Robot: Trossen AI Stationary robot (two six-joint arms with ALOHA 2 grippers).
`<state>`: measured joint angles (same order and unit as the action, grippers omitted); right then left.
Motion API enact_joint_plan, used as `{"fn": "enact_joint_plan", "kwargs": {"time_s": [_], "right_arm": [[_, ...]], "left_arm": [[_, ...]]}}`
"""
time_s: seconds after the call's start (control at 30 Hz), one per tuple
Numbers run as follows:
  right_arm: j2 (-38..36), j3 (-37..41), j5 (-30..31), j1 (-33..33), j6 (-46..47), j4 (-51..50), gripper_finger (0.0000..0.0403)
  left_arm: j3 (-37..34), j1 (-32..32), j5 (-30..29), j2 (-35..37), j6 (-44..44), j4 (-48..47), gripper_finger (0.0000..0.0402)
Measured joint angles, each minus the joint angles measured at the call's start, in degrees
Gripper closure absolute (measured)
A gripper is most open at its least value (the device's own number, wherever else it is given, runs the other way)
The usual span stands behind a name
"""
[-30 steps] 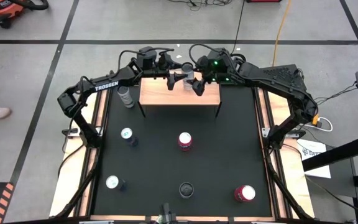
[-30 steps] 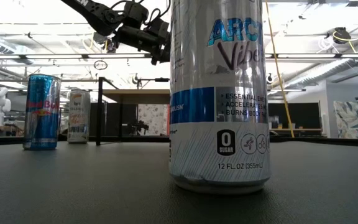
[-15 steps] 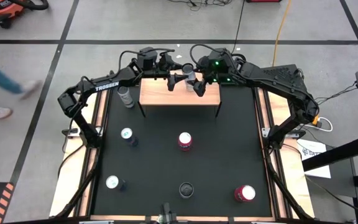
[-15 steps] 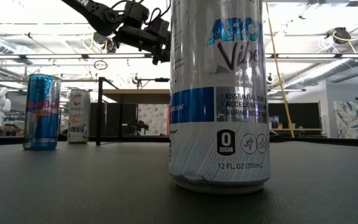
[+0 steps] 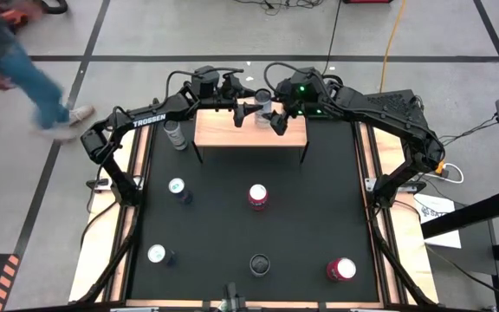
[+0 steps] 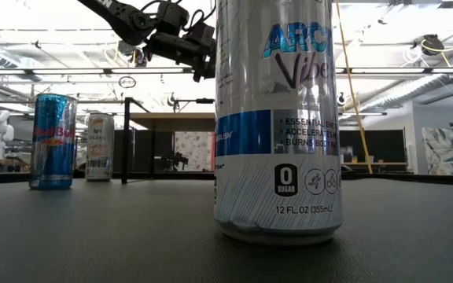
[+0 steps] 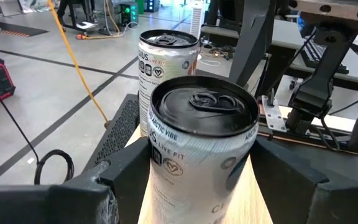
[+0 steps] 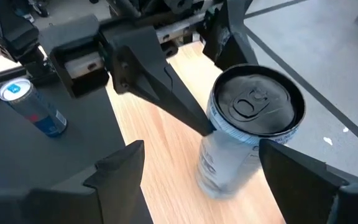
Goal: Place canned beverage on shelf
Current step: Put the top white-blue soda can on the shelf
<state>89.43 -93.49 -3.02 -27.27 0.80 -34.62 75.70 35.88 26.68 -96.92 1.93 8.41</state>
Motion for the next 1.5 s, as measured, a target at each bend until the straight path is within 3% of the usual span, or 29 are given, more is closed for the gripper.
{"fn": "enact_joint_plan", "kwargs": {"time_s": [0.97,1.23,1.5], "right_arm": [[-2.45,0.04,1.67,-0.76,-0.44,-2.9,0.0103],[-3.13,0.04,-0.34,0.55,-0.41,-3.32,0.0103],[-3.13,0.04,-1.65,2.51,3.3,2.43,0.0119]], "left_arm": [[-0.02,0.04,0.79,0.42,-0.02,-1.09,0.0144],[-0.02,0.04,0.7,0.44,0.0,-1.17,0.0144],[-0.02,0.09,0.28,0.44,0.02,-1.25,0.0144]]}}
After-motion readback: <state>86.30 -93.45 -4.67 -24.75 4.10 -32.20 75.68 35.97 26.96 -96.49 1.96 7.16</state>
